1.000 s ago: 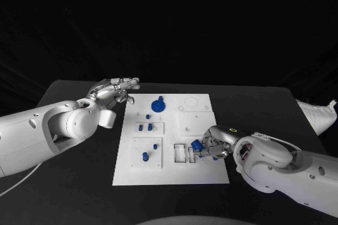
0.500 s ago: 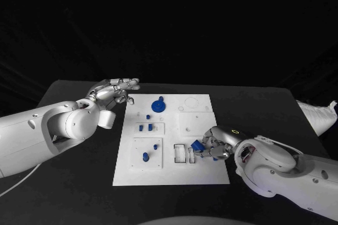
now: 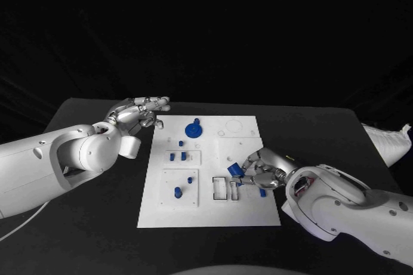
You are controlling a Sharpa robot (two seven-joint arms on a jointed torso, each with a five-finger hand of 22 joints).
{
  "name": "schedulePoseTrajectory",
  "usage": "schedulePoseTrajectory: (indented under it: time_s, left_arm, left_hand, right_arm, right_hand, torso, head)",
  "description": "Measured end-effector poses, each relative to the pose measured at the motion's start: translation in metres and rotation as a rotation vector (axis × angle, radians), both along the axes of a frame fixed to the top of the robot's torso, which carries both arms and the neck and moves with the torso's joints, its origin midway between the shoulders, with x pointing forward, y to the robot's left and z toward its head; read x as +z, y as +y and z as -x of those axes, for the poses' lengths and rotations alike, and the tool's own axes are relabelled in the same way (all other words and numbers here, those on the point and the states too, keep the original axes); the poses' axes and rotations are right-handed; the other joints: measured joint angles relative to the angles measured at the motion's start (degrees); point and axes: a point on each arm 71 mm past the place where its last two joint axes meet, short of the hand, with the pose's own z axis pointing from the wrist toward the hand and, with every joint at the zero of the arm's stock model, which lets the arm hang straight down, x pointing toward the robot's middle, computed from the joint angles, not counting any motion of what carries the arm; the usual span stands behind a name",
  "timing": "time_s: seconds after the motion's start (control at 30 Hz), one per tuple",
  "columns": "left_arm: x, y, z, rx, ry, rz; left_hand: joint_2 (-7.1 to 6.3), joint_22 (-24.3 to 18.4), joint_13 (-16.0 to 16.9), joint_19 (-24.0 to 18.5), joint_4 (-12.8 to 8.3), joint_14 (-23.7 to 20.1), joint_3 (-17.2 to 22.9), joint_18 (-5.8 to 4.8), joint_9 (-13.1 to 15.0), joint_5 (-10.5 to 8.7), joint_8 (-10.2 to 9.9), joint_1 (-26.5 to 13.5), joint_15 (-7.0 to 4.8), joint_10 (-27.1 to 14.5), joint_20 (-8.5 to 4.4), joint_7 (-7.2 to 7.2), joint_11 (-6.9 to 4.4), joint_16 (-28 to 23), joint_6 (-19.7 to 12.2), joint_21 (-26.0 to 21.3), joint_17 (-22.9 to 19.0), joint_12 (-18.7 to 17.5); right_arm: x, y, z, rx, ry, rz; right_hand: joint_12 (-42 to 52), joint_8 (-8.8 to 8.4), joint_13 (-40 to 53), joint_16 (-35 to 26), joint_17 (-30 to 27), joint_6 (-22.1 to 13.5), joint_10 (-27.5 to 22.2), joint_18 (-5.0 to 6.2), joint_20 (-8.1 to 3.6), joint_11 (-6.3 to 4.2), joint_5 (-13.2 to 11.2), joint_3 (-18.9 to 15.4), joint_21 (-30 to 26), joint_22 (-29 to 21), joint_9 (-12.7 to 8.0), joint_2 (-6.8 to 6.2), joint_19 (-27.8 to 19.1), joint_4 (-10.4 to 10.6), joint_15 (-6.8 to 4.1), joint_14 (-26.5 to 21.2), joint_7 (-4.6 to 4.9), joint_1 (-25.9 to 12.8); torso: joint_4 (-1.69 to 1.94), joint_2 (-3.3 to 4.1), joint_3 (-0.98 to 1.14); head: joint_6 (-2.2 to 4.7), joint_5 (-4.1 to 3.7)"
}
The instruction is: Assemble the parts on the task board
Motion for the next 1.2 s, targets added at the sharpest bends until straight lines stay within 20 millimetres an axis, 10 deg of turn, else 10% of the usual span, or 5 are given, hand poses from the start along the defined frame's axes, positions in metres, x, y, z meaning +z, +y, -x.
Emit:
schedulePoseTrajectory:
  time_s: [0.97, 1.2]
  left_arm:
    - [0.000, -0.002, 0.001, -0.009, 0.003, 0.003]
    - [0.000, -0.002, 0.001, -0.010, 0.003, 0.003]
  left_hand:
    - [0.00, 0.0, 0.0, 0.0, 0.0, 0.0, 0.0, 0.00, 0.0, 0.00, 0.0, 0.0, 0.00, 0.0, 0.00, 0.00, 0.00, 0.0, 0.0, 0.0, 0.0, 0.0]
    - [0.00, 0.0, 0.0, 0.0, 0.0, 0.0, 0.0, 0.00, 0.0, 0.00, 0.0, 0.0, 0.00, 0.0, 0.00, 0.00, 0.00, 0.0, 0.0, 0.0, 0.0, 0.0]
  right_arm:
    - [-0.018, 0.029, 0.001, 0.041, 0.246, -0.047]
    - [-0.019, 0.032, -0.002, 0.039, 0.237, -0.046]
  right_hand:
    - [-0.7, -0.17, -0.1, 0.0, 0.0, 0.4, 0.0, 0.00, 0.01, 0.02, -0.1, -1.3, 0.0, 0.1, 2.1, 1.38, 0.0, 2.2, 0.02, 0.0, 0.07, -3.8]
    - [-1.8, -0.08, -0.1, 0.0, 0.0, 2.4, 0.0, 0.00, -0.11, -0.01, -10.1, -6.0, -0.1, -0.5, 3.1, 1.43, -0.1, 2.1, 0.02, 0.0, -1.55, -10.4]
  torso:
    - [0.24, 0.10, -0.10]
    - [0.27, 0.12, -0.14]
  head:
    - [-0.32, 0.26]
    - [-0.45, 0.49]
